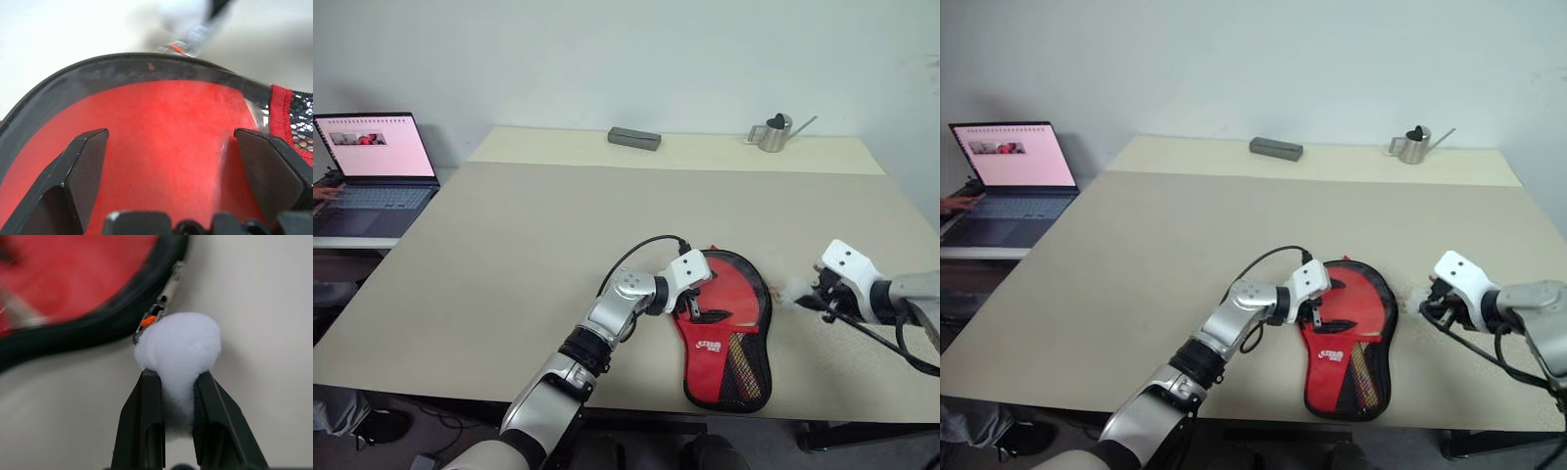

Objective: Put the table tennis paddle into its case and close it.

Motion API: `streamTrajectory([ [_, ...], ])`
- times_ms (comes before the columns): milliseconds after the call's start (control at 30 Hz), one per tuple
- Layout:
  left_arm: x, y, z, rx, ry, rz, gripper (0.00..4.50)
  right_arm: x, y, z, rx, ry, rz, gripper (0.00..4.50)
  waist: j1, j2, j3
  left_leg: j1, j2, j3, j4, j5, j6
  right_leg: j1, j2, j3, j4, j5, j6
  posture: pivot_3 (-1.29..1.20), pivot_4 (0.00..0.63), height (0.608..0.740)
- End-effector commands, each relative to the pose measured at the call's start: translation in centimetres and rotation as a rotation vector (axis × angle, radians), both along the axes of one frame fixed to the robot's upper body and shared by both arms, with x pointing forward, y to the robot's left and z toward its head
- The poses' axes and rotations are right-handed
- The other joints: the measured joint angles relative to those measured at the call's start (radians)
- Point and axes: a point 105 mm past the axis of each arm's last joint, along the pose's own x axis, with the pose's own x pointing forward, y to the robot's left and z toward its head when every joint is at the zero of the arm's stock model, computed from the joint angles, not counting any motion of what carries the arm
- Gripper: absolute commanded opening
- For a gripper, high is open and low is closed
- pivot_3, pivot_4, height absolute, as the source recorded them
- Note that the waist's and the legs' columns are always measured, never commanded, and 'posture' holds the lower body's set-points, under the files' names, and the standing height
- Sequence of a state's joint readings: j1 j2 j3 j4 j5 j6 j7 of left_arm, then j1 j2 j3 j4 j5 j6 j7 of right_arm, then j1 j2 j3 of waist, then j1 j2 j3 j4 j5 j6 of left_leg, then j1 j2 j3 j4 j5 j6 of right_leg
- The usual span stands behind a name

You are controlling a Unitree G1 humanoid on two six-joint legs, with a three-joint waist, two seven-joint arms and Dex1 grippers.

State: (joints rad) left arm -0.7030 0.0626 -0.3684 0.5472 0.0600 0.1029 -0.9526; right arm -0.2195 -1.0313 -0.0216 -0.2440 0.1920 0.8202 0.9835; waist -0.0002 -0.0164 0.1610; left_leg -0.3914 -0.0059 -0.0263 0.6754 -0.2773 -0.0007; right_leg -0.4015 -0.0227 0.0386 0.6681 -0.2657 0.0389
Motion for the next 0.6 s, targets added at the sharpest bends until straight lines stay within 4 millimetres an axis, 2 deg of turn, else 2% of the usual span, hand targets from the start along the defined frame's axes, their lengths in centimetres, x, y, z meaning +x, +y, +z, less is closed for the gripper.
streamTrajectory([
  [33, -1.9, 1.3, -5.4, 0.155, 0.154, -0.010, 4.50, -1.6, 0.4, 1.2, -0.022, -0.003, 0.067, 0.31, -0.001, 0.001, -0.001, 0.001, 0.000, 0.000, 0.000, 0.000, 0.000, 0.002, 0.000, 0.000, -0.002, 0.000, 0.000, 0.00, 0.150, 0.740],
  [200, -2.0, 1.2, -5.6, 0.160, 0.156, -0.020, 4.50, -4.0, 0.7, 1.7, -0.019, 0.046, 0.128, 0.30, 0.000, -0.002, -0.001, 0.013, 0.000, 0.000, -0.008, -0.001, 0.001, 0.014, 0.000, 0.000, -0.011, -0.003, 0.006, 0.00, 0.150, 0.740],
  [333, -2.1, 1.1, -5.6, 0.162, 0.158, -0.026, 4.50, -5.7, 1.0, 1.7, -0.011, 0.088, 0.169, 0.30, 0.002, -0.002, -0.004, 0.012, 0.000, -0.001, -0.012, -0.001, 0.001, 0.014, 0.000, 0.000, -0.015, -0.004, 0.006, 0.00, 0.150, 0.740],
  [600, -2.3, 1.0, -5.7, 0.165, 0.162, -0.034, 4.50, -10.6, 2.8, 0.6, 0.043, 0.228, 0.289, 0.29, 0.009, -0.003, -0.005, 0.011, 0.000, -0.004, -0.013, -0.002, 0.001, 0.016, 0.000, -0.001, -0.021, -0.004, 0.007, 0.00, 0.150, 0.740],
])
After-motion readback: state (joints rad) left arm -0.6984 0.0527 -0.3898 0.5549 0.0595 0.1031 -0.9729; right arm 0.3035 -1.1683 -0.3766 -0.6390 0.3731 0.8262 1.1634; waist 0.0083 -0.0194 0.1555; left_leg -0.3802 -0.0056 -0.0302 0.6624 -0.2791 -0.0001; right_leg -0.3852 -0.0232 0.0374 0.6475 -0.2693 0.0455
